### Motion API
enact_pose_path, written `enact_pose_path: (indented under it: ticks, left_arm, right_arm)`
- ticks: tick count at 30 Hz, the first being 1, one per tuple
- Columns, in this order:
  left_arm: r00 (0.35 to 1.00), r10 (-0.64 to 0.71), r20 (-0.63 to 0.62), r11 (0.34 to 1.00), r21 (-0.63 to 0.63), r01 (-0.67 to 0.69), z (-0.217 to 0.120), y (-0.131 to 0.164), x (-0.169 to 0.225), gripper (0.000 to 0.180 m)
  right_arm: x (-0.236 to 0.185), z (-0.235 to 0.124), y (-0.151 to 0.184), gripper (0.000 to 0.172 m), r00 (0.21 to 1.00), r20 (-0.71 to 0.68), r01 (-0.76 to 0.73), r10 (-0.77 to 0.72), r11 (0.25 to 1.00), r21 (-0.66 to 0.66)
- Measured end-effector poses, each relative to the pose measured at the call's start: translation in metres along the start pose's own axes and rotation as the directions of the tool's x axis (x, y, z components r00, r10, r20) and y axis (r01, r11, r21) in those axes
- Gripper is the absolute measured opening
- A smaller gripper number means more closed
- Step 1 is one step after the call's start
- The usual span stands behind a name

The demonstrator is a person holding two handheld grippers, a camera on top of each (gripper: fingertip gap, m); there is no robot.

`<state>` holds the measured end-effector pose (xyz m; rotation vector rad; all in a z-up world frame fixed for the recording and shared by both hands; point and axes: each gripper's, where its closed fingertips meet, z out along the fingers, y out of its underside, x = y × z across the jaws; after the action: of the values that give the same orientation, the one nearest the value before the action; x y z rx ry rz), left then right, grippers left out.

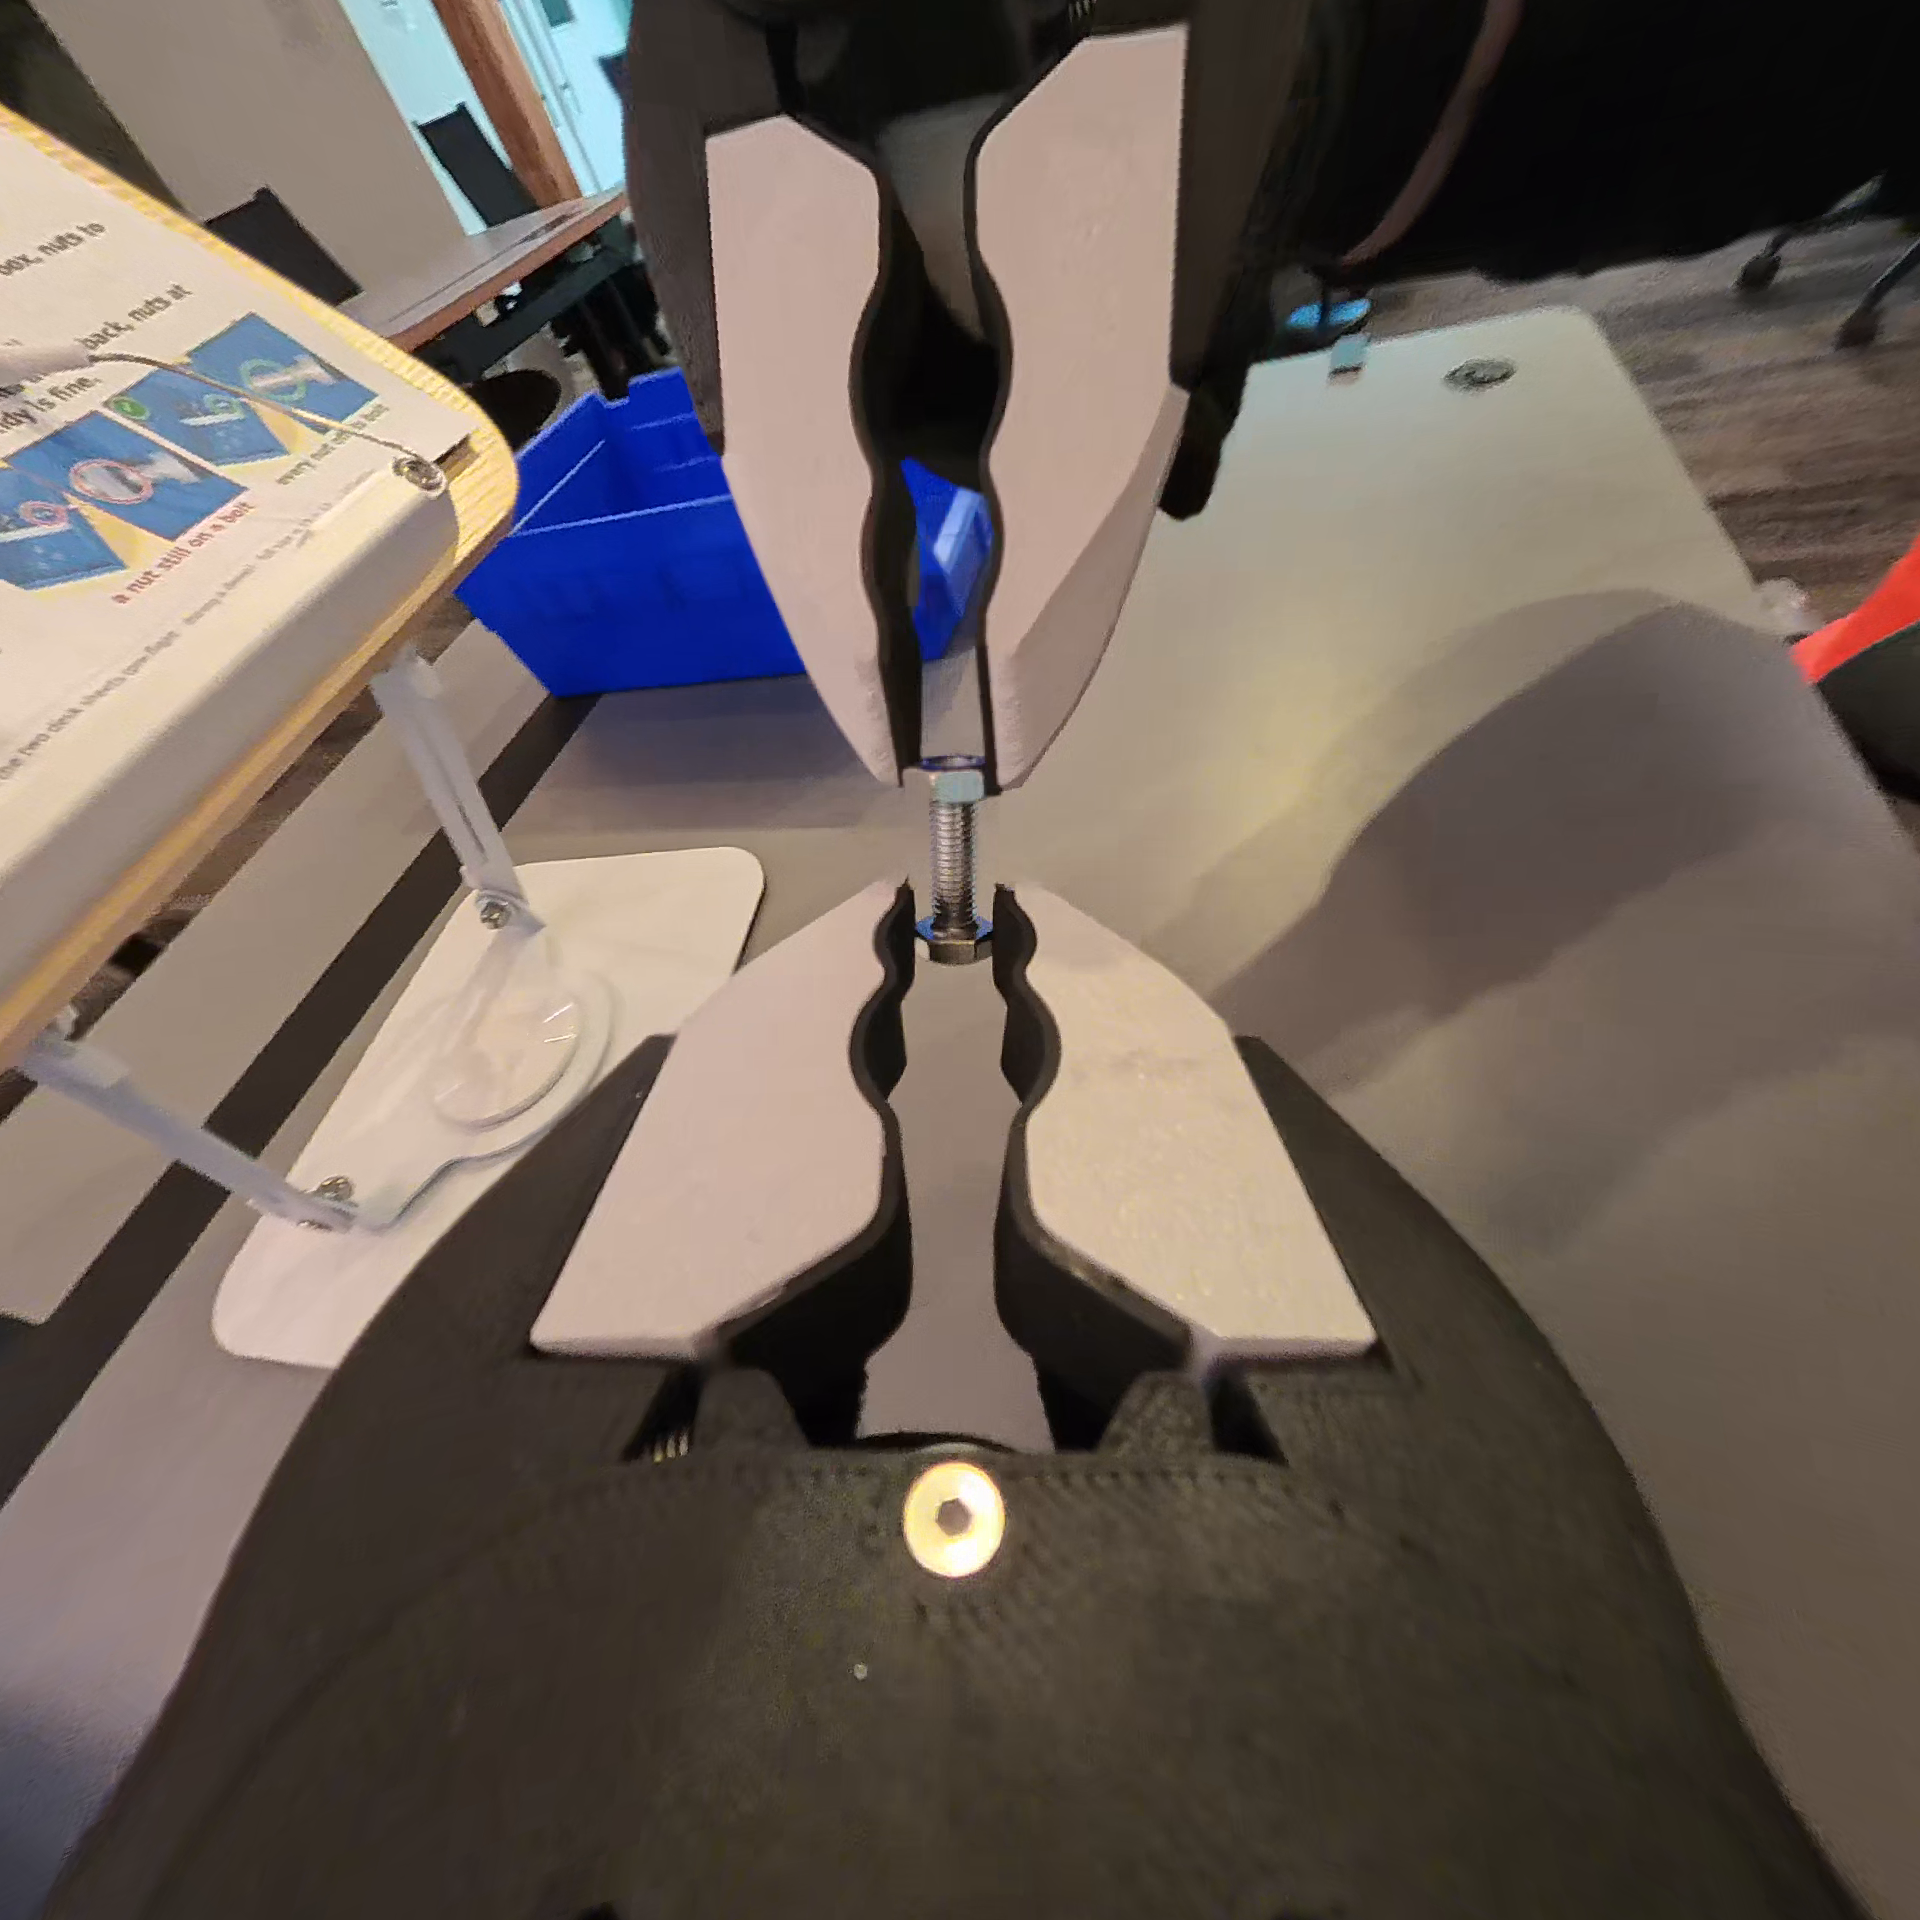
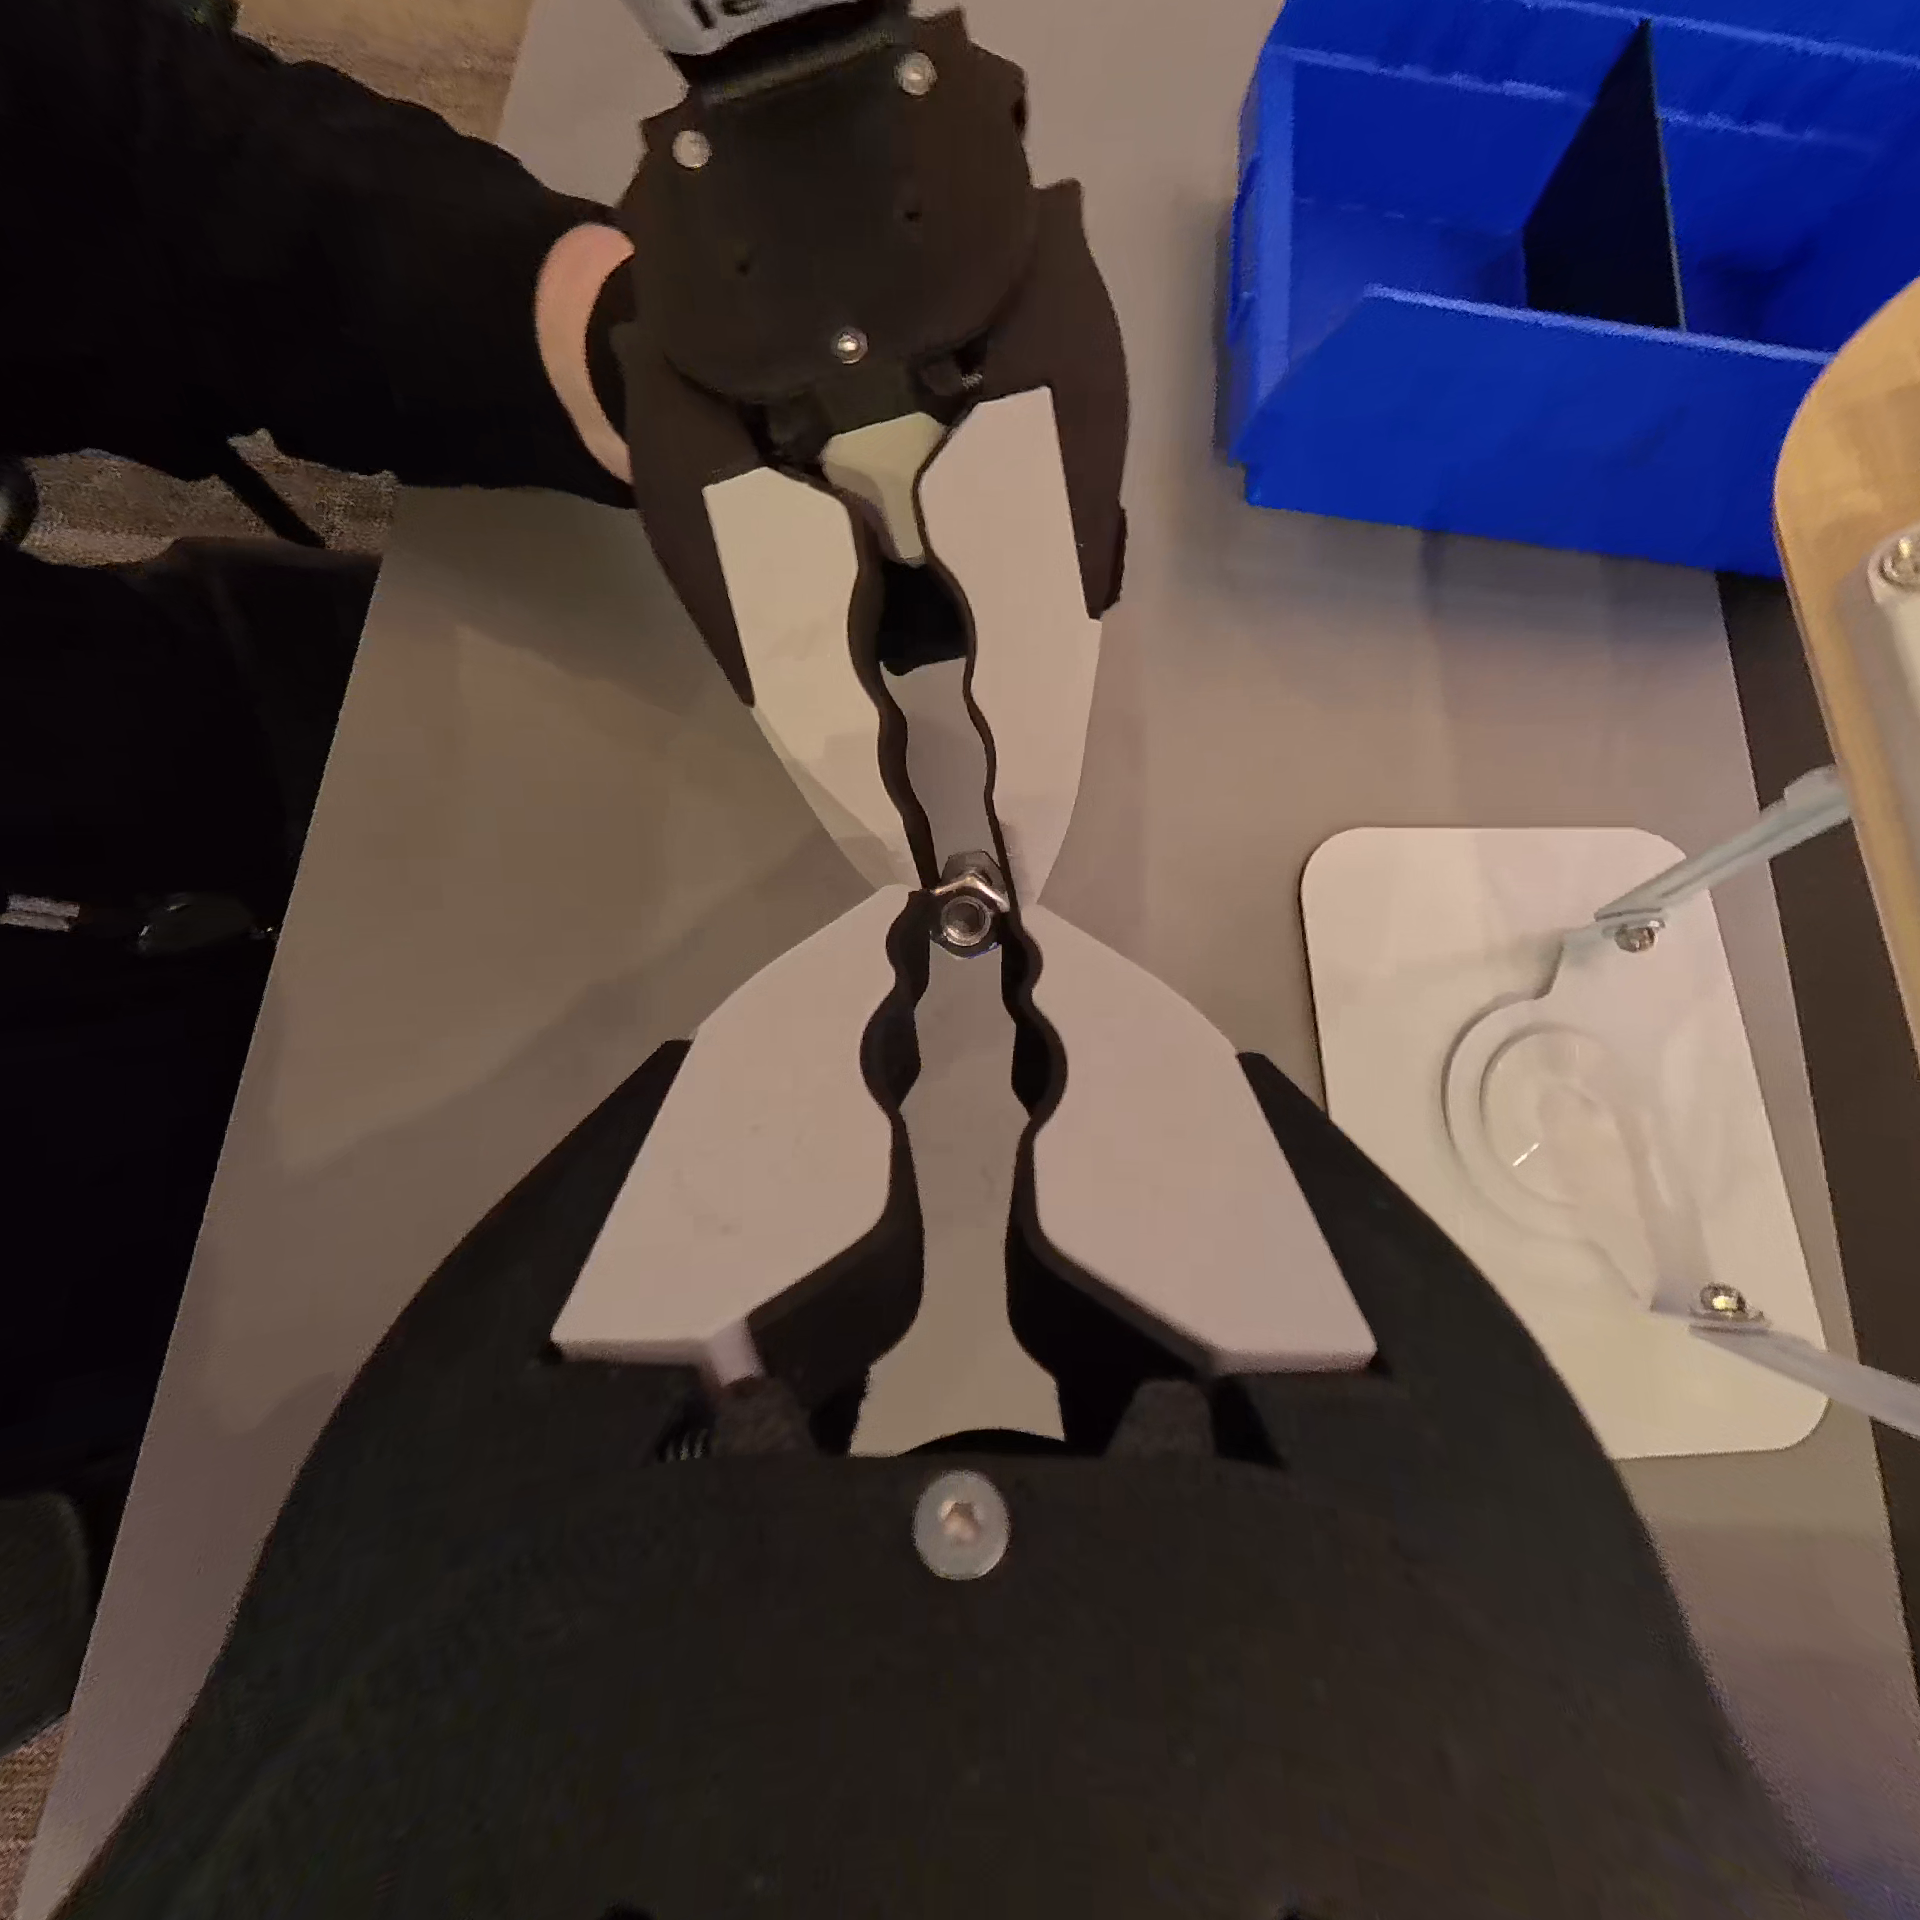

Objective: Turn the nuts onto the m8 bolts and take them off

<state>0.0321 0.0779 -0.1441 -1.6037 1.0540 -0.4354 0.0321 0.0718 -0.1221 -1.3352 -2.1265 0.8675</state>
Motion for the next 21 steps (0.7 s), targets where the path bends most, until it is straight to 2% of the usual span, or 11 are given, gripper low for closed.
enact_pose_path:
  ticks: [9,11,15,17,21]
  left_arm:
    - [0.976,0.117,0.182,0.988,-0.123,-0.096,0.012,0.011,-0.018,0.014]
    - [0.964,0.151,0.220,0.982,-0.145,-0.121,0.014,0.012,-0.021,0.007]
    - [0.949,0.187,0.255,0.973,-0.182,-0.143,0.017,0.015,-0.026,0.007]
    - [0.956,0.158,0.245,0.980,-0.156,-0.122,0.018,0.015,-0.025,0.007]
    - [0.947,0.194,0.257,0.972,-0.182,-0.150,0.020,0.018,-0.025,0.007]
  right_arm:
    - [0.019,0.004,0.011,0.014,0.982,-0.080,-0.172,0.172,0.985,0.014]
    - [0.021,0.005,0.015,0.014,0.976,-0.096,-0.197,0.197,0.980,0.009]
    - [0.026,0.007,0.016,0.014,0.959,-0.151,-0.237,0.241,0.970,0.044]
    - [0.026,0.006,0.017,0.014,0.955,-0.145,-0.252,0.258,0.966,0.058]
    - [0.027,0.007,0.020,0.014,0.954,-0.145,-0.258,0.264,0.964,0.059]
